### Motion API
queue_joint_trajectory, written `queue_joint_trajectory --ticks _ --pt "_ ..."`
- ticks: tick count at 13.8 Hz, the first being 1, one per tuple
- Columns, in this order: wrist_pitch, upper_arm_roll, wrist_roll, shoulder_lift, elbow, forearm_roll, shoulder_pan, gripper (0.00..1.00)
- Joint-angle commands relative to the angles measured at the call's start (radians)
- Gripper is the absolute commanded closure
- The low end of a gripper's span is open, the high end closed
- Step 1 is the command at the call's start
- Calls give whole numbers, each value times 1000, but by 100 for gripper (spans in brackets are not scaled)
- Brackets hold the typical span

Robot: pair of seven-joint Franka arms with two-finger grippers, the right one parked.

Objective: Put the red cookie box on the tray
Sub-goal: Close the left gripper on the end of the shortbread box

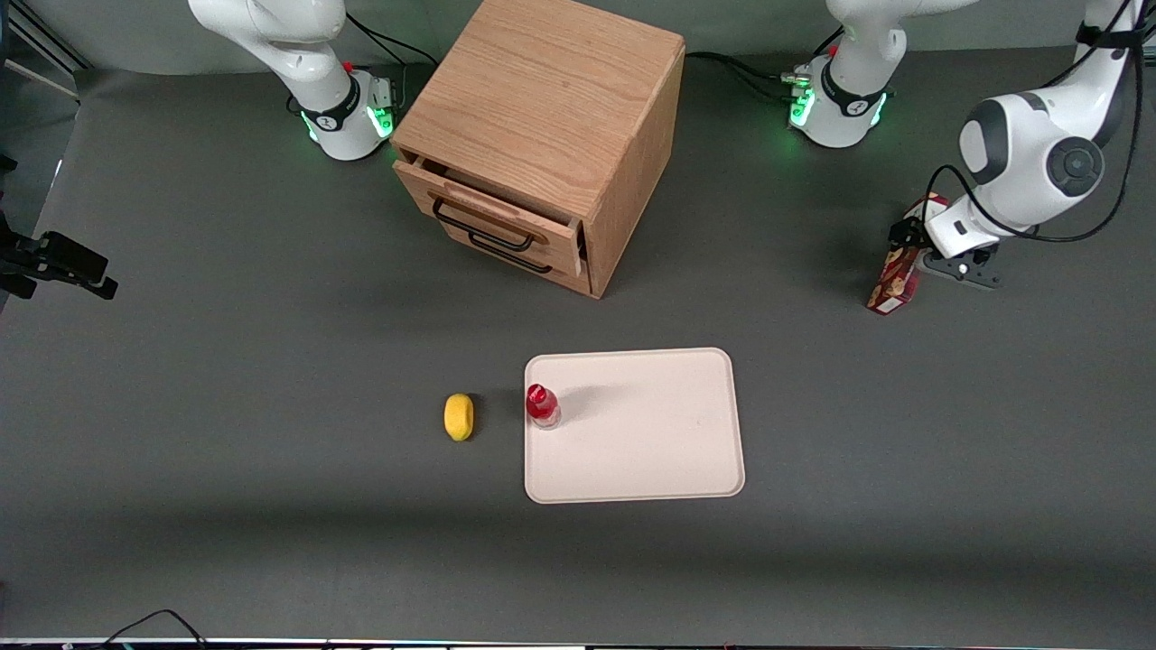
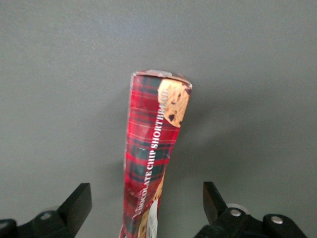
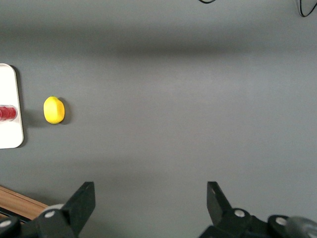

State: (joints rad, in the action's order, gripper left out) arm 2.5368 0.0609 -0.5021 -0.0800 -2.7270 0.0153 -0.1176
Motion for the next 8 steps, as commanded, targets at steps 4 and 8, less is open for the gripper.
queue_joint_trajectory --ticks 4,8 --pt "111 56 -56 0 -69 6 -1 42" --pt "108 71 -75 2 -69 5 1 100"
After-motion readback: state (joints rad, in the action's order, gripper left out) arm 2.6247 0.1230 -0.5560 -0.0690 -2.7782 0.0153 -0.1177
